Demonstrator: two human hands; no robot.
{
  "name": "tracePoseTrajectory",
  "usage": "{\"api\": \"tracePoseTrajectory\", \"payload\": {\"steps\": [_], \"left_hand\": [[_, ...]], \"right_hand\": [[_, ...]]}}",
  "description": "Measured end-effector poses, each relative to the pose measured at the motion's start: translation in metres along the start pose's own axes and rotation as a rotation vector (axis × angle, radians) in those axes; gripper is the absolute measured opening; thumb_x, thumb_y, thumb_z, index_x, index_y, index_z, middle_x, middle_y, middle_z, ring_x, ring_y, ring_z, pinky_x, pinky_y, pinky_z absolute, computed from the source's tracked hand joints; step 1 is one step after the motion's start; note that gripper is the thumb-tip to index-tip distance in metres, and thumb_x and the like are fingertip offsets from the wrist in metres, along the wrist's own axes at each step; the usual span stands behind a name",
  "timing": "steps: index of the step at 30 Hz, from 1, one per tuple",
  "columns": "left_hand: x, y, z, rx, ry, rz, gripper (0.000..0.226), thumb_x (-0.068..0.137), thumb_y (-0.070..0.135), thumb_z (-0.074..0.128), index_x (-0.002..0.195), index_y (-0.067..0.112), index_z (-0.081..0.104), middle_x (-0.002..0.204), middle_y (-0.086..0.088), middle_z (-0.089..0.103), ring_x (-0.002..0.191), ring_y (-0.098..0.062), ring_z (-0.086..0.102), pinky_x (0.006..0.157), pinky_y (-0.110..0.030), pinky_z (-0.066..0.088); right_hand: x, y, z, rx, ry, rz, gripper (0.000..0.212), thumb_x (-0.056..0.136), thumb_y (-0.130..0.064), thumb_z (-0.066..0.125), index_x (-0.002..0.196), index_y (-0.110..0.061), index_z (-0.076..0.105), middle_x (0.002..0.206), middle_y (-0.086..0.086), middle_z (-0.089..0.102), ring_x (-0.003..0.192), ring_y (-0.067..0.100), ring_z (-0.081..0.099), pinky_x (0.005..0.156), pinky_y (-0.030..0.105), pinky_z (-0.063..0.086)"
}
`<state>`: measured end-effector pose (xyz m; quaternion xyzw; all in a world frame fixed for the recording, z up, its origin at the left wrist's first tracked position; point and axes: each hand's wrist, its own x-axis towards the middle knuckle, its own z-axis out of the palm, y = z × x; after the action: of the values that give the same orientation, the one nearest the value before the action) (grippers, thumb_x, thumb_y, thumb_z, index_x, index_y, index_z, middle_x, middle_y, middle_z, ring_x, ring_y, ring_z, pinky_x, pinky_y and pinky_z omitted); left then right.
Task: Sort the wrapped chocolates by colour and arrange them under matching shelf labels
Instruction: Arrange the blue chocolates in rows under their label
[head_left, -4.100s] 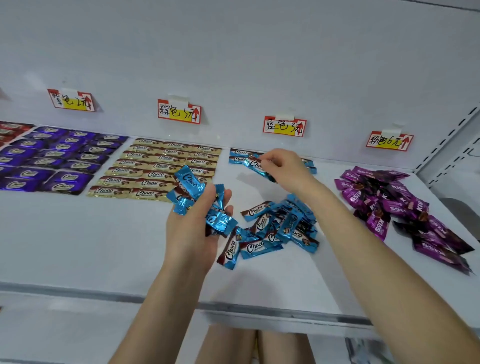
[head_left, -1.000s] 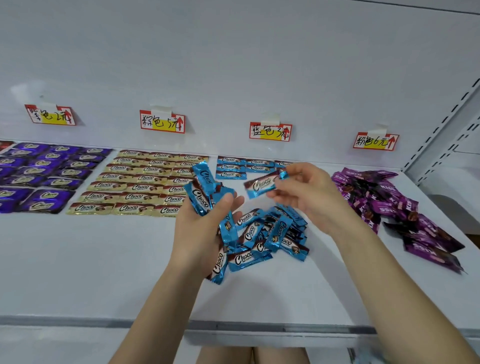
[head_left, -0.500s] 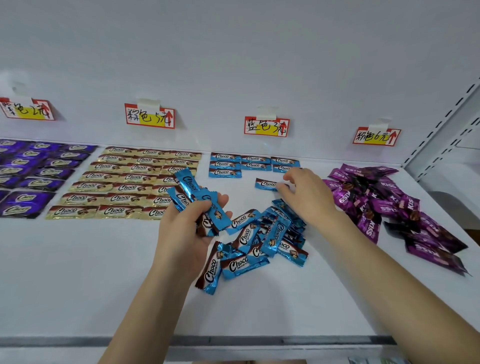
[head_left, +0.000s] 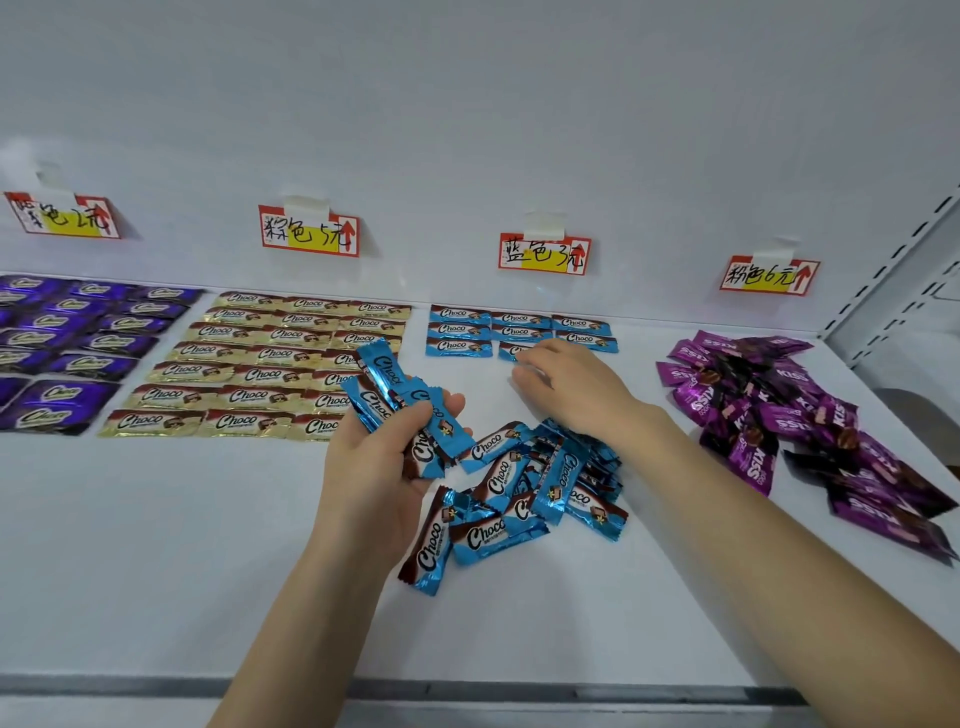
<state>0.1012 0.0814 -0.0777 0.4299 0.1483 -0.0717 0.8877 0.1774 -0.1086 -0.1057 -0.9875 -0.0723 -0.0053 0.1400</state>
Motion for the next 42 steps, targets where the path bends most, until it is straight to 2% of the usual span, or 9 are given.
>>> {"api": "tracePoseTrajectory", "payload": {"steps": [8,19,21,24,26,29,35,39,42], "left_hand": [[0.002,0.000,-0.003,0.037,0.009,0.001,0.017,0.090,0.003,0.053,0.099,0.018,0.052,0.085,-0.006,0.073,0.077,-0.017,0.072,0.055,-0.026,0.058],[0.002,-0.002,-0.005,0.079,0.048,0.015,0.016,0.085,0.005,0.060,0.092,0.019,0.057,0.080,0.000,0.074,0.080,-0.017,0.071,0.078,-0.036,0.053],[0.001,-0.001,-0.005,0.057,0.029,0.011,0.016,0.083,0.005,0.062,0.094,0.016,0.059,0.079,0.000,0.074,0.075,-0.017,0.072,0.067,-0.033,0.057],[-0.004,-0.001,-0.003,0.029,-0.038,0.019,0.017,0.082,0.004,0.062,0.098,0.009,0.060,0.077,-0.004,0.074,0.068,-0.020,0.072,0.047,-0.028,0.055],[-0.008,-0.002,-0.001,0.041,-0.068,0.018,0.022,0.081,0.007,0.064,0.102,0.008,0.061,0.088,-0.010,0.074,0.075,-0.026,0.072,0.054,-0.038,0.058],[-0.015,-0.005,0.003,0.048,-0.097,0.012,0.030,0.079,0.012,0.067,0.109,0.009,0.062,0.098,-0.015,0.072,0.083,-0.036,0.070,0.063,-0.054,0.056],[-0.032,-0.009,0.010,0.059,-0.178,0.061,0.044,0.068,0.022,0.069,0.110,0.010,0.064,0.099,-0.015,0.072,0.084,-0.035,0.070,0.065,-0.051,0.056],[-0.040,-0.011,0.010,0.058,-0.199,0.091,0.042,0.071,0.021,0.067,0.111,0.008,0.063,0.099,-0.015,0.072,0.083,-0.033,0.071,0.062,-0.044,0.057],[-0.043,-0.012,0.011,0.078,-0.227,0.102,0.046,0.072,0.021,0.066,0.116,0.010,0.061,0.104,-0.013,0.071,0.088,-0.031,0.070,0.064,-0.041,0.057]], "right_hand": [[0.008,-0.001,0.002,0.013,0.017,-0.006,0.036,0.098,-0.032,0.033,0.113,-0.011,0.058,0.121,0.007,0.053,0.111,0.021,0.044,0.087,0.034,0.038],[0.011,0.001,0.002,0.021,0.023,-0.007,0.036,0.098,-0.031,0.035,0.123,-0.014,0.054,0.127,0.005,0.051,0.118,0.022,0.042,0.094,0.036,0.037],[0.006,-0.003,-0.004,0.086,0.092,-0.016,0.036,0.098,-0.030,0.038,0.129,-0.015,0.051,0.133,0.003,0.047,0.121,0.018,0.040,0.097,0.030,0.033],[-0.012,-0.019,-0.022,0.362,0.293,0.001,0.026,0.095,-0.026,0.046,0.117,-0.018,0.059,0.118,-0.004,0.057,0.103,0.001,0.048,0.085,0.013,0.033],[-0.034,-0.034,-0.035,0.590,0.330,-0.021,0.011,0.091,-0.025,0.054,0.097,-0.029,0.063,0.097,-0.018,0.063,0.085,-0.009,0.053,0.073,0.003,0.038],[-0.074,-0.061,-0.047,0.755,0.245,-0.081,0.007,0.081,-0.036,0.060,0.083,-0.042,0.060,0.080,-0.024,0.064,0.079,-0.007,0.059,0.072,0.008,0.047],[-0.109,-0.079,-0.041,0.851,0.232,-0.029,0.015,0.081,-0.016,0.068,0.088,-0.029,0.064,0.083,-0.006,0.066,0.080,0.007,0.063,0.075,0.028,0.054],[-0.117,-0.079,-0.038,0.660,0.371,-0.071,0.016,0.082,-0.011,0.067,0.094,-0.021,0.065,0.088,-0.015,0.057,0.077,-0.004,0.056,0.067,0.007,0.043],[-0.122,-0.080,-0.038,0.591,0.398,-0.144,0.017,0.083,-0.014,0.066,0.100,-0.015,0.069,0.090,-0.009,0.061,0.081,0.001,0.057,0.069,0.009,0.044]]}}
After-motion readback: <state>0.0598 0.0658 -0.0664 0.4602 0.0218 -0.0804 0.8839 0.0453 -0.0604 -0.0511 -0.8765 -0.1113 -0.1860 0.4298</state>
